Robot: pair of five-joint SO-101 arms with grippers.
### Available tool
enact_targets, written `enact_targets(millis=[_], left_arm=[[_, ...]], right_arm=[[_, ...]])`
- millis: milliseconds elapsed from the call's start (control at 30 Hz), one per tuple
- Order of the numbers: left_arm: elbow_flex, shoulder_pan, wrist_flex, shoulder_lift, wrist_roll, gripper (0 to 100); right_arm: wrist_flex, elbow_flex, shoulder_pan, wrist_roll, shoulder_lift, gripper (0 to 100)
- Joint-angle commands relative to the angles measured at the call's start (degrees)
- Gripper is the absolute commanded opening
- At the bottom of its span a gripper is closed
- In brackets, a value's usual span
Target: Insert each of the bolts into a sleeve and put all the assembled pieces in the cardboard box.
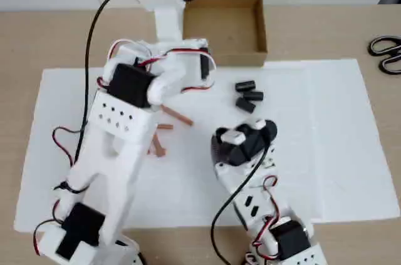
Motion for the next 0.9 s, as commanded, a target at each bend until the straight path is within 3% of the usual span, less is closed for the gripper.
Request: enact_targets(millis=[0,200,467,567,867], left_arm=[[-0.4,0.3,-2.5,-10.5,0.4,1],[9.2,0.5,-4.2,-23.3,-0.8,1],[40.5,0.6,-27.6,-36.3,-1.1,1],[48.1,0.6,-32.9,-39.5,-1.1,1],[50.9,2.3,-32.8,-40.5,-0.7,1]], right_arm=[[-1.4,-0.3,-0.1,-0.9,-0.6,0.4],[-1.4,-0.3,-0.1,-0.9,-0.6,0.4],[-1.1,-0.2,-0.1,-1.0,-0.6,0.4],[-1.5,1.2,-0.4,-1.0,-0.6,0.4],[-2.9,1.8,-1.6,-1.1,-0.6,0.4]])
